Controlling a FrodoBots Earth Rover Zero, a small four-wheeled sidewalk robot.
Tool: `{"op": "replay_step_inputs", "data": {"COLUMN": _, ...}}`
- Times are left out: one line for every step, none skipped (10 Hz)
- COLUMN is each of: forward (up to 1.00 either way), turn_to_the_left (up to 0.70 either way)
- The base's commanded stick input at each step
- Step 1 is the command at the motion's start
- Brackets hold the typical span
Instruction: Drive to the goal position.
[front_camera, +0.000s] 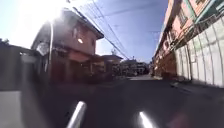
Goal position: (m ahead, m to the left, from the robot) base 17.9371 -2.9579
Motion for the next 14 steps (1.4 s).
{"op": "replay_step_inputs", "data": {"forward": 0.85, "turn_to_the_left": 0.00}}
{"op": "replay_step_inputs", "data": {"forward": 0.85, "turn_to_the_left": 0.00}}
{"op": "replay_step_inputs", "data": {"forward": 0.85, "turn_to_the_left": -0.32}}
{"op": "replay_step_inputs", "data": {"forward": 0.85, "turn_to_the_left": -0.34}}
{"op": "replay_step_inputs", "data": {"forward": 0.85, "turn_to_the_left": -0.34}}
{"op": "replay_step_inputs", "data": {"forward": 0.85, "turn_to_the_left": -0.34}}
{"op": "replay_step_inputs", "data": {"forward": 0.85, "turn_to_the_left": -0.34}}
{"op": "replay_step_inputs", "data": {"forward": 0.85, "turn_to_the_left": -0.34}}
{"op": "replay_step_inputs", "data": {"forward": 0.85, "turn_to_the_left": -0.34}}
{"op": "replay_step_inputs", "data": {"forward": 0.85, "turn_to_the_left": -0.34}}
{"op": "replay_step_inputs", "data": {"forward": 0.85, "turn_to_the_left": -0.34}}
{"op": "replay_step_inputs", "data": {"forward": 0.85, "turn_to_the_left": -0.34}}
{"op": "replay_step_inputs", "data": {"forward": 0.85, "turn_to_the_left": -0.34}}
{"op": "replay_step_inputs", "data": {"forward": 0.85, "turn_to_the_left": -0.34}}
